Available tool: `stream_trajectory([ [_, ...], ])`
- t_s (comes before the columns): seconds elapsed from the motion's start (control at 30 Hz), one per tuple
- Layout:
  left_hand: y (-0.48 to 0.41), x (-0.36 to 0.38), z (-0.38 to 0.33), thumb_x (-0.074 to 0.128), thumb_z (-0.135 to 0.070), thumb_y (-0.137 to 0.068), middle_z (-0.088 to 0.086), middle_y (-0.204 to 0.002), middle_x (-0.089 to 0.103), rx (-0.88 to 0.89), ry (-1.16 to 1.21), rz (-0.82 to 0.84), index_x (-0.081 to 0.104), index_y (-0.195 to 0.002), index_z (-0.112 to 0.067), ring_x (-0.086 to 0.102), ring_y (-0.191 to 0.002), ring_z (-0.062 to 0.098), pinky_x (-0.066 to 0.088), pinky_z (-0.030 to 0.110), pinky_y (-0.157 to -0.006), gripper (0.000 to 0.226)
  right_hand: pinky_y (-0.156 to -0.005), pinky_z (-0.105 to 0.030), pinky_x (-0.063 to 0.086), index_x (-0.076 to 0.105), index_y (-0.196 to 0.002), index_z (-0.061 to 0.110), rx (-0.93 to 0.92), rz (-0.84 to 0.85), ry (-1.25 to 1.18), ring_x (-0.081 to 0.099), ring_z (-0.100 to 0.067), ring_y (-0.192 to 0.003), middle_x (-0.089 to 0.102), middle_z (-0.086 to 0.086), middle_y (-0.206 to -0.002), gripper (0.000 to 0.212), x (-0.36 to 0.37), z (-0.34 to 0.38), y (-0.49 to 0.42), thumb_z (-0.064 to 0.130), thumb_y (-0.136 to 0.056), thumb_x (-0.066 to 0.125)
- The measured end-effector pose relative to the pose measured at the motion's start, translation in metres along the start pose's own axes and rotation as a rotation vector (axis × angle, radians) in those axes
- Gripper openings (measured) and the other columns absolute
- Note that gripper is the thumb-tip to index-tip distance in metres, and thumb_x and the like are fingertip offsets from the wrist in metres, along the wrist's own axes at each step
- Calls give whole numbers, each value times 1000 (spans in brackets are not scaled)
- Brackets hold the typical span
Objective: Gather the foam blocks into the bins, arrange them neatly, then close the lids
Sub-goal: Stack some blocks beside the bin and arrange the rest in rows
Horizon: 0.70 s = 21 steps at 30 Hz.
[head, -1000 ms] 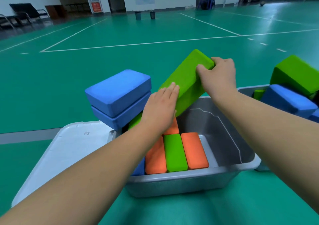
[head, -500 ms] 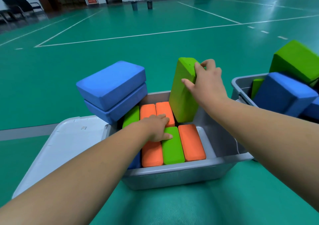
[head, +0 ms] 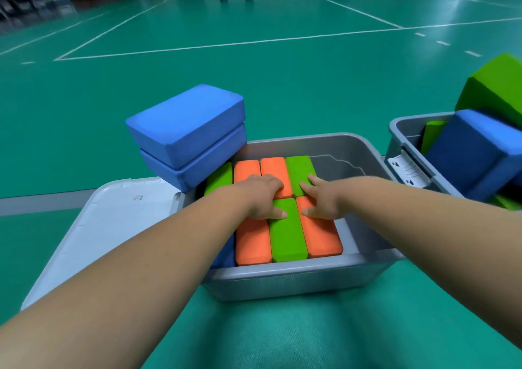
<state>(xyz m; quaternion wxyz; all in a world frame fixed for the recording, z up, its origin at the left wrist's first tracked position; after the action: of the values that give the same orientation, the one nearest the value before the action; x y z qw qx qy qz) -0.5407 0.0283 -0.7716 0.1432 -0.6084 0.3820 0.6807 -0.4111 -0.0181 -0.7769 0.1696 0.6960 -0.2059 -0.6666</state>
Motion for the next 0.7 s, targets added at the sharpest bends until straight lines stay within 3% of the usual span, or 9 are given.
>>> stream_trajectory([
  [0.07,0,0,3,67,-63,-91,1,-163,32,5,1,-8,32,-158,-24,37,-143,32,34,43,-118,84,-126,-48,21,4,-166,30,-36,33,-64,22,-30,-156,-8,2,-173,91,5,1,-2,68,-97,49],
  [0.2,-1,1,8,67,-64,-90,-4,-166,30,9,22,3,31,-159,-28,35,-145,30,34,46,-119,85,-127,-48,16,12,-165,38,-39,55,-86,18,-25,-157,-3,10,-173,85,-4,-11,-6,64,-96,55],
  [0.53,11,-1,-2,61,-56,-97,0,-169,26,8,-45,47,31,-161,-22,34,-149,30,32,44,-121,79,-124,-47,25,16,-165,32,-22,-5,-32,27,-29,-154,4,2,-173,86,-5,0,-6,61,-95,56],
  [0.63,18,-13,-5,62,-49,-96,6,-145,55,4,-108,10,56,-139,-20,55,-128,30,49,43,-104,52,-121,-45,31,23,-164,28,-32,-43,32,33,-31,-151,18,-4,-171,79,-9,4,-2,57,-97,53],
  [0.7,26,-35,-8,57,-40,-97,6,-121,67,-7,-172,-95,68,-118,-21,61,-111,30,52,38,-83,30,-115,-45,40,39,-158,26,-38,-87,62,46,-32,-141,42,-8,-160,66,-17,6,0,52,-98,50],
])
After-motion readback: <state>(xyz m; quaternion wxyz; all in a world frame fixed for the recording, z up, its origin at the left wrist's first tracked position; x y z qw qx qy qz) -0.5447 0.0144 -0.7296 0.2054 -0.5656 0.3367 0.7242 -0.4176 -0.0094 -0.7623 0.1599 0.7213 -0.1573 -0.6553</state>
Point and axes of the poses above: each hand's wrist, its own y-axis away from the middle knuckle, its own x-axis out of the palm, z = x × y, the point moved 10 cm from there along -y, towards the middle knuckle
